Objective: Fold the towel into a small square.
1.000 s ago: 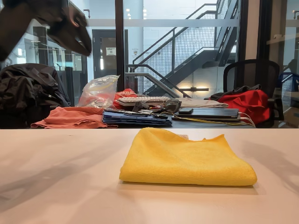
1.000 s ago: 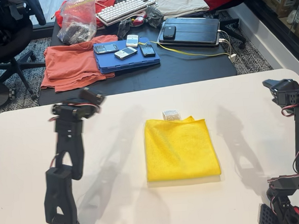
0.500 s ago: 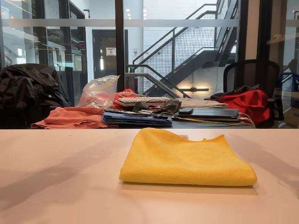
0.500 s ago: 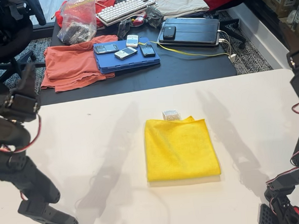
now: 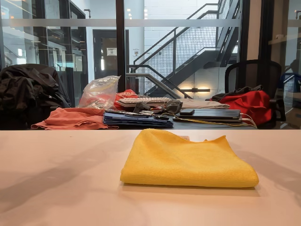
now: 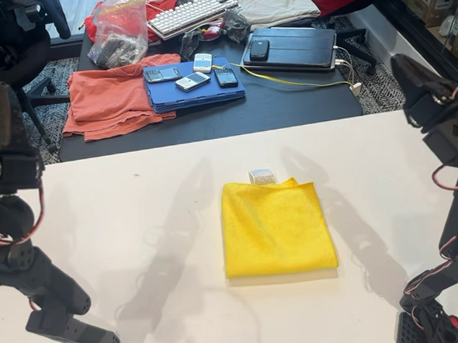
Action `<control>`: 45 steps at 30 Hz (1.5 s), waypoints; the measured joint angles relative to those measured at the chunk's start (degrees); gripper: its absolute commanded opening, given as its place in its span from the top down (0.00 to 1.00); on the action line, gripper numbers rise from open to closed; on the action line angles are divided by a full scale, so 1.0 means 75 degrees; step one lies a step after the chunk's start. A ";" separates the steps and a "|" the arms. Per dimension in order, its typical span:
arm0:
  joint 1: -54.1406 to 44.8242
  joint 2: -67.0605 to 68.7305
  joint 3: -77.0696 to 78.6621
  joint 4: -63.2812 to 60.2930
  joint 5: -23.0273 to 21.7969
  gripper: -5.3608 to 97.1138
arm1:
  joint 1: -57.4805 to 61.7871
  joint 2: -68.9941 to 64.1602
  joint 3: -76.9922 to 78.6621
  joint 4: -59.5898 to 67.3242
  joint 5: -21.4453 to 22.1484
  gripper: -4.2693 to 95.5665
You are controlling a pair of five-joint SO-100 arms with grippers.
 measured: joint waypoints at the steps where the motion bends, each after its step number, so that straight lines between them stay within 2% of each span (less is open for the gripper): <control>1: 0.0082 0.0000 0.0000 -0.0082 -0.0246 0.95 | 0.0047 -0.0012 0.0000 -0.0059 0.0281 0.98; 3: 0.0035 0.0000 0.0000 -0.0445 -0.0516 0.95 | 0.0035 -0.0023 0.0000 -0.0152 0.0832 0.98; 6: 0.0000 0.0000 0.0000 -0.1242 -0.0785 0.95 | -0.0012 -0.0035 0.0000 -0.0363 0.1324 0.98; 14: -0.0023 0.0012 0.0047 -0.2613 -0.0855 0.94 | -0.0035 -0.0012 -0.0023 -0.0480 0.1500 0.98; 29: 0.0105 0.0035 0.0000 -0.2672 -0.0914 0.94 | -0.0082 0.0117 -0.0023 -0.0656 0.1523 0.97; 33: 0.0000 0.0035 -0.0023 -0.2672 -0.0891 0.94 | -0.0070 0.0035 0.0012 -0.1875 0.1547 0.97; 41: 0.0012 0.0035 -0.0023 -0.2625 -0.0902 0.94 | 0.0035 -0.0656 0.0000 -0.6059 0.1547 0.97; 45: 0.0047 0.0035 -0.0023 -0.2602 -0.0902 0.94 | 0.0012 -0.0973 0.0000 -0.6785 0.1547 0.97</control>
